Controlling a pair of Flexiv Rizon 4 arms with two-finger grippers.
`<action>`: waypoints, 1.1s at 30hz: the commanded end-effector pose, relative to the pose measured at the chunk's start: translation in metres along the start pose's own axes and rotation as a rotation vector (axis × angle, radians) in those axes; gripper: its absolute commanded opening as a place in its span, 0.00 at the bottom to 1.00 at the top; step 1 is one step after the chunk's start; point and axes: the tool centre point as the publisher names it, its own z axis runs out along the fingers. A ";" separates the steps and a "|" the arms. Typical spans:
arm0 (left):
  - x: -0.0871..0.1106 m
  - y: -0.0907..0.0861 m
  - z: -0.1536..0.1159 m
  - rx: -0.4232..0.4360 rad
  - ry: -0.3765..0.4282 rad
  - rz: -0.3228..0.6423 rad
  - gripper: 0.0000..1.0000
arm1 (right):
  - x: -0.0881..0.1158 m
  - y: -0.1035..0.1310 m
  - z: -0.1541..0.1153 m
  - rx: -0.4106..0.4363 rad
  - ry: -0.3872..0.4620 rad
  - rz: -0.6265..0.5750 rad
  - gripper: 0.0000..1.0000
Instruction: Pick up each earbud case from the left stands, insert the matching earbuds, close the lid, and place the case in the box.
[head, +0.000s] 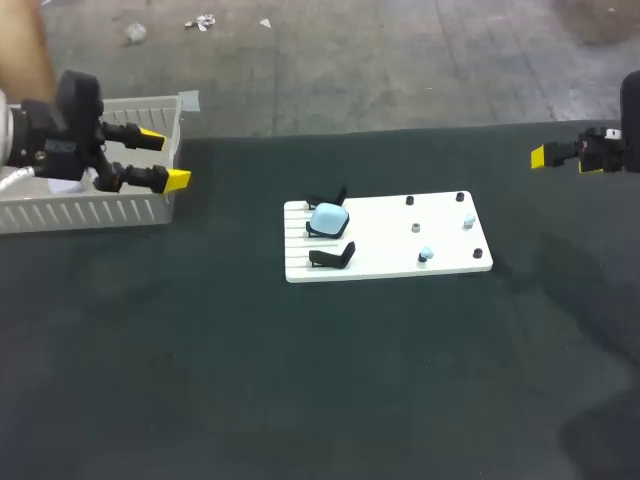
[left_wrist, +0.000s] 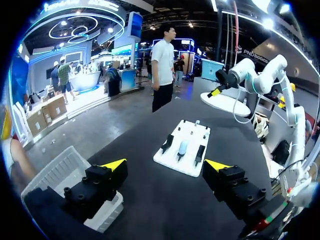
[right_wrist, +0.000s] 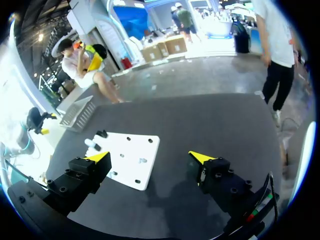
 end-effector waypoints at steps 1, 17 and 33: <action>0.004 0.004 -0.004 0.202 -0.235 0.070 1.00 | 0.000 -0.001 0.001 -0.003 0.000 -0.001 1.00; 0.000 -0.027 0.038 0.162 -0.124 0.081 1.00 | 0.000 -0.001 0.001 -0.003 0.000 -0.001 1.00; 0.008 -0.057 0.115 0.128 -0.033 0.116 1.00 | 0.000 -0.001 0.001 -0.003 0.000 -0.001 1.00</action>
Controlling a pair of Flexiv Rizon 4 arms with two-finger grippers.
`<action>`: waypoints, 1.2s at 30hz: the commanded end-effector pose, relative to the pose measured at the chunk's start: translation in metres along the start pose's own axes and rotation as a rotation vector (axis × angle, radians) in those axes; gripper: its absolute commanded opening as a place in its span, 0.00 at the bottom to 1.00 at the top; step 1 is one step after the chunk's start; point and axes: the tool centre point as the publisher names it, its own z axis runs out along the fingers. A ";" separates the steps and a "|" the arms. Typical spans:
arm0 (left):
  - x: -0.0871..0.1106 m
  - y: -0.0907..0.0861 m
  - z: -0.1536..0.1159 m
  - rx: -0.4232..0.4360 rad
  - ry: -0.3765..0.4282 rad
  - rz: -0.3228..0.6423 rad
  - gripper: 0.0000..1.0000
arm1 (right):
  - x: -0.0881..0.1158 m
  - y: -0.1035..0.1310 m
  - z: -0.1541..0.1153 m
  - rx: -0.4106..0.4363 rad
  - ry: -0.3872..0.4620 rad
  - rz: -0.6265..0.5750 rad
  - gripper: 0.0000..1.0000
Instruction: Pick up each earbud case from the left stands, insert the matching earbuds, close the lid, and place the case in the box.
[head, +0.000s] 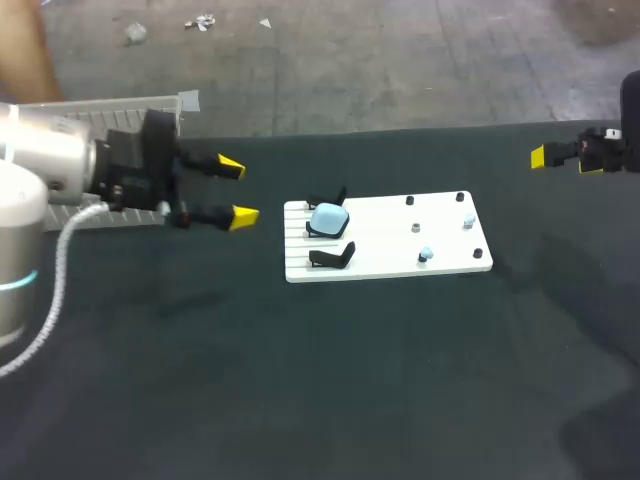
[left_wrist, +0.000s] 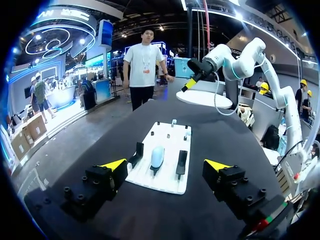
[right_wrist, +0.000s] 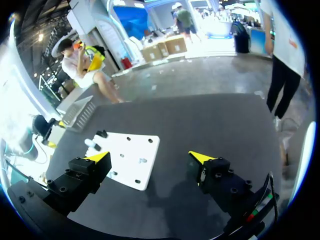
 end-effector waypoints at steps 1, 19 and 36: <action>0.006 0.000 0.026 -0.009 0.018 0.013 1.00 | 0.000 -0.001 0.001 -0.003 0.000 -0.001 1.00; 0.017 0.004 0.047 0.026 0.028 0.065 1.00 | 0.000 -0.001 0.001 -0.003 0.000 -0.001 1.00; 0.024 0.022 0.077 0.047 0.047 0.060 1.00 | 0.000 -0.001 0.001 -0.003 0.000 -0.001 1.00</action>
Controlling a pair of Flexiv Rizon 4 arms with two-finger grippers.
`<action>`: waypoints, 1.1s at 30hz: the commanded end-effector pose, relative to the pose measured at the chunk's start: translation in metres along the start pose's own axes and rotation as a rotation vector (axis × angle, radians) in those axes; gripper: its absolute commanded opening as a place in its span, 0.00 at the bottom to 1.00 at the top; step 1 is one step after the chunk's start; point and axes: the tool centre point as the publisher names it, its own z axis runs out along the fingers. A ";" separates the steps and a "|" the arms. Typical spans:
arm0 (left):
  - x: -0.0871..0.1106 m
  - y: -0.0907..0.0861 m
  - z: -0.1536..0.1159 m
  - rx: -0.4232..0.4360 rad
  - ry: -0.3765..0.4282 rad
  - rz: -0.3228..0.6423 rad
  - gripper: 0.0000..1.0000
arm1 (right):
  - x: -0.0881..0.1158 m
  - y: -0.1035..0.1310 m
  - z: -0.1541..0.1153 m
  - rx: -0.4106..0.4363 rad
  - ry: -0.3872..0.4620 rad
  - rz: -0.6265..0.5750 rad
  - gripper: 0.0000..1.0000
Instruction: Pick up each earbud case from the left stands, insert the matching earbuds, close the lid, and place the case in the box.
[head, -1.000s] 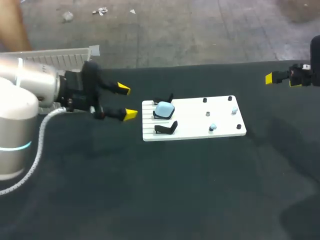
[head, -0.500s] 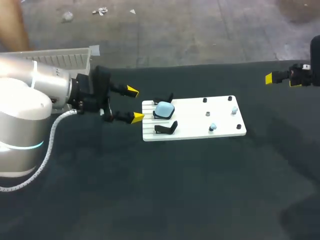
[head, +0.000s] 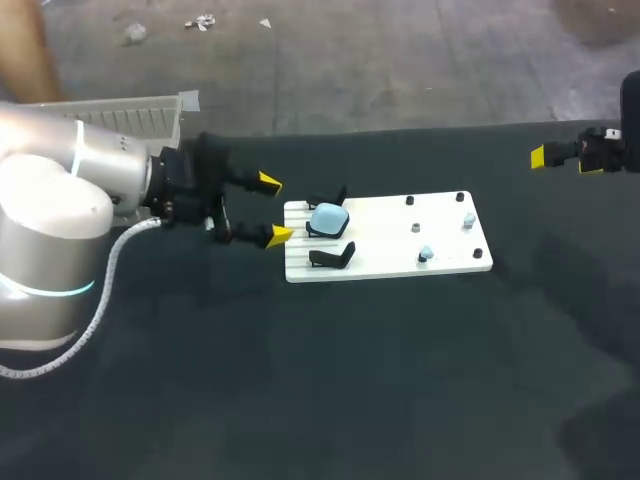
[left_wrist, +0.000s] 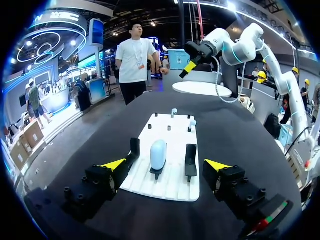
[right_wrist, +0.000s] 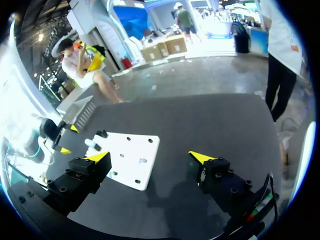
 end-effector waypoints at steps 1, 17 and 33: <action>0.004 0.014 0.020 0.022 0.004 -0.006 1.00 | 0.000 -0.001 0.001 -0.003 0.000 -0.001 1.00; 0.013 0.015 0.045 0.071 -0.055 0.004 0.97 | 0.000 -0.001 0.001 -0.003 0.000 -0.001 1.00; 0.013 0.012 0.061 0.115 -0.085 -0.010 0.85 | 0.000 -0.001 0.001 -0.003 0.000 -0.001 1.00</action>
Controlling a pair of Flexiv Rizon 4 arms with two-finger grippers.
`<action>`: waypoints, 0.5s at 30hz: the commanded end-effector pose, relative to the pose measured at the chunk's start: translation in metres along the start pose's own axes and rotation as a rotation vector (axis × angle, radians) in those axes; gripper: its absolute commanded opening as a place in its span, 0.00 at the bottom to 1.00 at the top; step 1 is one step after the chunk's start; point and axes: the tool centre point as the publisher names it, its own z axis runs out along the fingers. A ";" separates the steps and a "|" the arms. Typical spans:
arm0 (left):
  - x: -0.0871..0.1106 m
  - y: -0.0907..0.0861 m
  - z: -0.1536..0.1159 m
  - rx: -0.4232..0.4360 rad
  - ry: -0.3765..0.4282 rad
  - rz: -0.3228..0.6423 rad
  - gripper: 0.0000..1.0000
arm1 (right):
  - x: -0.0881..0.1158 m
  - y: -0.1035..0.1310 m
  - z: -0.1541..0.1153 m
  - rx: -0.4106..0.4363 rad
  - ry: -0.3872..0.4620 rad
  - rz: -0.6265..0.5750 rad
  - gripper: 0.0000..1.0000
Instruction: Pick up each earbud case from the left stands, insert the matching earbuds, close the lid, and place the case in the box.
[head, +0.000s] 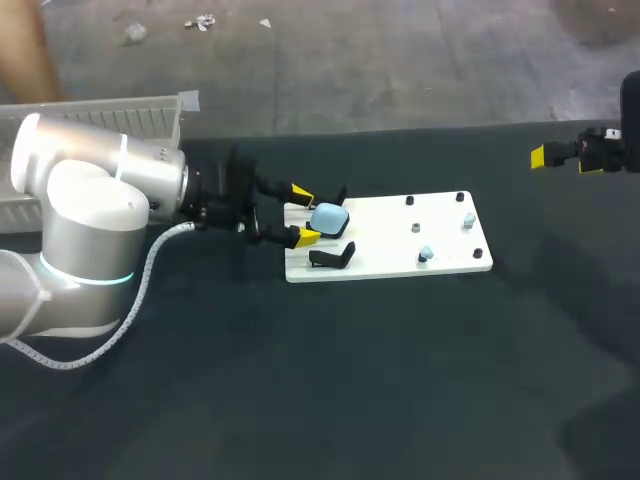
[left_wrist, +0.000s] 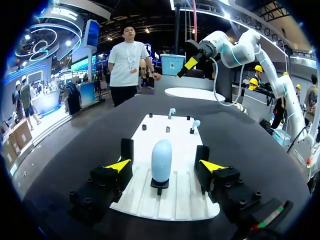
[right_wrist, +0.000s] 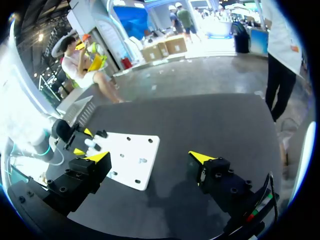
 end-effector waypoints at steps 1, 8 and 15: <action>0.002 0.003 0.006 0.010 -0.007 0.001 0.84 | 0.000 -0.001 0.001 -0.003 0.000 -0.001 1.00; 0.004 0.004 0.014 0.023 -0.013 0.000 0.79 | 0.000 -0.001 0.001 -0.003 0.000 -0.001 1.00; 0.005 0.004 0.020 0.038 -0.017 -0.001 0.71 | 0.000 -0.001 0.001 -0.003 0.000 -0.001 1.00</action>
